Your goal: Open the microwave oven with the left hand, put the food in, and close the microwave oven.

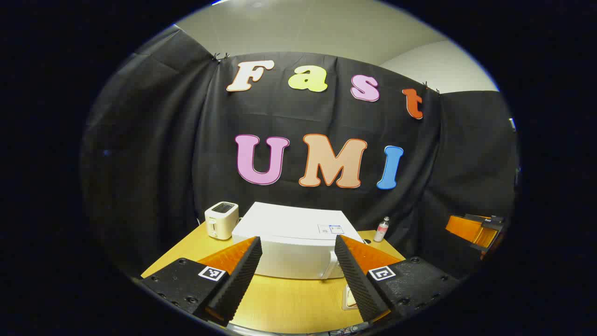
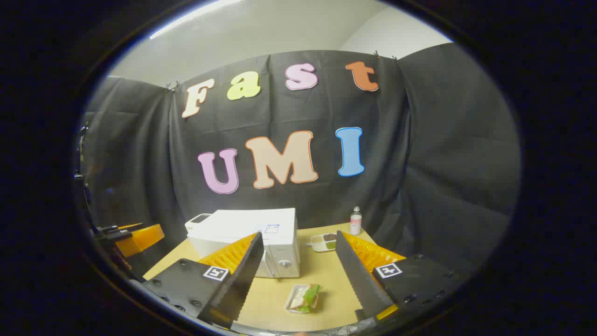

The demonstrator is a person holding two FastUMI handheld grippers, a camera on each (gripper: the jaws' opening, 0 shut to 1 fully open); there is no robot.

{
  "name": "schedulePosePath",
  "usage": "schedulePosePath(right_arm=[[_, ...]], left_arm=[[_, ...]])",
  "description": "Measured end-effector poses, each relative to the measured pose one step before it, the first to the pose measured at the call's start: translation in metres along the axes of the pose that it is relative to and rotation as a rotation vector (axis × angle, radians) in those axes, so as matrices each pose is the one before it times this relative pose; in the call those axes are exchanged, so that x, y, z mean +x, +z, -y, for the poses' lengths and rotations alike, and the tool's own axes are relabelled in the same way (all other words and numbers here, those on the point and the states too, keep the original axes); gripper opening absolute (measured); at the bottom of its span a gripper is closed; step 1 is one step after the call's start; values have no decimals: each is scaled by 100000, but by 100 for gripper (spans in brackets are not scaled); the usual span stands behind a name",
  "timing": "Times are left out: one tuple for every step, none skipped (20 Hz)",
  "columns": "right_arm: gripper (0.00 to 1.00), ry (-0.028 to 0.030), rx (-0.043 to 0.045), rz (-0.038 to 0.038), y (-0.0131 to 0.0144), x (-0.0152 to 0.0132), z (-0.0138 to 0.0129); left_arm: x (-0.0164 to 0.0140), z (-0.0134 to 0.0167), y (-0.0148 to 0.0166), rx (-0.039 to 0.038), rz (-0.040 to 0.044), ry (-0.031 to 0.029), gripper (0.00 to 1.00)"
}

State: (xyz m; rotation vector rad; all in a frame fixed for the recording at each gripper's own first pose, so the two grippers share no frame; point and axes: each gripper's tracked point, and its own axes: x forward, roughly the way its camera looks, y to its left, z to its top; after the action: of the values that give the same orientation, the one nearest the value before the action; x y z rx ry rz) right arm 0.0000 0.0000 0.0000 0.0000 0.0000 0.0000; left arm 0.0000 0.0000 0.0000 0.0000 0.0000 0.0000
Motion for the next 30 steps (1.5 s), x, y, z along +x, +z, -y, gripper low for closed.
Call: schedulePosePath(right_arm=[[98,-452,653,584,350,408,484],[98,-443,546,318,136,330,424],[98,5,439,240,166,294,182],[98,4,236,151,48,255,28],[98,195,104,-188,-32,274,119],[98,525,214,-183,-42,174,-34],[98,514,141,-251,54,214,-63],[98,498,-176,-513,-178,54,-1],[98,120,-173,-95,14,107,-9],[92,376,-319,163,-9,86,-51],[92,364,-408,163,-20,126,-212],[92,250,-201,-77,-61,145,-75],[92,633,209,-262,-4,281,-254],[98,508,418,-100,12,202,-266],[92,535,218,373,194,183,-169],[92,173,-206,701,239,256,-121],[92,-313,-385,585,220,149,51],[92,-253,-195,330,39,171,-7],[98,-154,-17,-169,-17,125,-29],[98,-203,-27,-72,-180,61,15],[98,-656,-239,-114,-93,78,129],[98,-838,-321,-623,-361,8,311],[98,-727,-99,-855,-398,-38,231],[98,-1135,208,-879,-531,16,232],[92,-999,462,-1243,-571,-33,361],[92,-802,423,-1153,-567,-59,227],[92,-1281,340,-992,-380,-53,382],[92,-1156,386,-801,-425,-64,399],[92,-1463,490,-796,-397,-80,362],[92,-1284,459,-816,-514,-54,453]], left_arm=[[274,107,184,60,-105,291,96],[227,59,219,109,15,143,96],[232,114,40,382,78,130,96],[89,-81,211,551,561,398,96],[126,-46,121,258,565,584,93],[72,-70,112,-135,404,523,96],[140,-119,-4,-461,281,543,96],[93,-15,-133,-590,-404,429,96],[-37,39,-238,-351,-557,-31,96],[-7,-34,-181,-103,-456,-96,96],[74,-126,-151,33,-487,94,96],[19,-229,-107,-57,-628,366,96],[-70,-251,-186,98,-345,264,96],[131,-201,136,158,-135,462,96],[52,-277,-3,57,122,405,96],[43,-165,120,81,111,346,96],[193,-33,-198,102,-138,163,93],[205,7,-135,15,-462,-40,96],[305,41,-448,-29,-669,-238,96],[291,85,-472,2,-1029,-314,96],[455,75,-526,553,-753,-94,96],[436,-58,-661,949,-1070,384,96],[543,-106,-962,1015,-1278,339,96],[494,46,-961,1010,-1953,29,96],[498,219,-1096,855,-1428,-457,96],[548,364,-1028,1087,-1914,-897,96],[563,312,-1451,1127,-2366,-737,96],[590,491,-1140,771,-2117,-1535,96],[804,536,-1198,88,-2221,-1558,96],[724,405,-1273,-377,-2472,-1054,96]])
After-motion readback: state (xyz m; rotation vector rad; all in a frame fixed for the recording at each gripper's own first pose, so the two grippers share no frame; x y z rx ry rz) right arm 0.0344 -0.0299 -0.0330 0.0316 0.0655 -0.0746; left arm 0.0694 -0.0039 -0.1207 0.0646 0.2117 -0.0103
